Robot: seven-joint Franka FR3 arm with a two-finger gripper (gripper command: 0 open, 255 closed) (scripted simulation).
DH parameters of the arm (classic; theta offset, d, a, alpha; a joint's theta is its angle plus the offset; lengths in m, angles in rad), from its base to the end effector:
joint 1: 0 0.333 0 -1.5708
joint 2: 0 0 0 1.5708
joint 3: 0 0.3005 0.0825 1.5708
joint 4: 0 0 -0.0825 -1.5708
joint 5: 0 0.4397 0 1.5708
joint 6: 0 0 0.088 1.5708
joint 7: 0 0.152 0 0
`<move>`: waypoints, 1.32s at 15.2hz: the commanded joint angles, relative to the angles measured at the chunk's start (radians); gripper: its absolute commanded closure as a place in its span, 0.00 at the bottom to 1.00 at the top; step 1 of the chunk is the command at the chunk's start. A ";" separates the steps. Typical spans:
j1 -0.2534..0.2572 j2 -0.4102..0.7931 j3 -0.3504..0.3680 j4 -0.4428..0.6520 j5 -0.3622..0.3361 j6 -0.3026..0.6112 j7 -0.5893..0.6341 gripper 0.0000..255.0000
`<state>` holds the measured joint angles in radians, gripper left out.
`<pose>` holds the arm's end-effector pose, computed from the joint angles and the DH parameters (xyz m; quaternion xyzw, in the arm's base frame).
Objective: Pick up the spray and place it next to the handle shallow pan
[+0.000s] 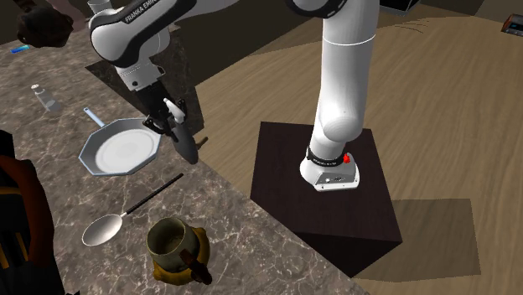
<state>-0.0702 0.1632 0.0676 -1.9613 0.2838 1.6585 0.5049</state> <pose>0.5611 0.0388 0.2853 -0.9207 0.2839 0.2561 0.0784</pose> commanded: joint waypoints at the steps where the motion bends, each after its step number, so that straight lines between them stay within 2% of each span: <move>1: 0.000 0.009 0.000 -0.001 0.000 0.010 -0.003 1.00; 8: 0.000 0.009 0.000 -0.001 0.000 0.010 -0.003 1.00; 9: 0.000 0.009 0.000 -0.001 0.000 0.010 -0.003 0.00; 14: 0.000 0.009 0.000 -0.001 0.000 0.010 -0.003 0.00; 18: -0.016 0.035 -0.012 0.149 -0.014 -0.116 0.007 0.00; 20: -0.016 0.035 -0.012 0.148 -0.014 -0.116 0.007 0.00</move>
<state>-0.0851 0.1957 0.0565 -1.8229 0.2712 1.5516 0.5119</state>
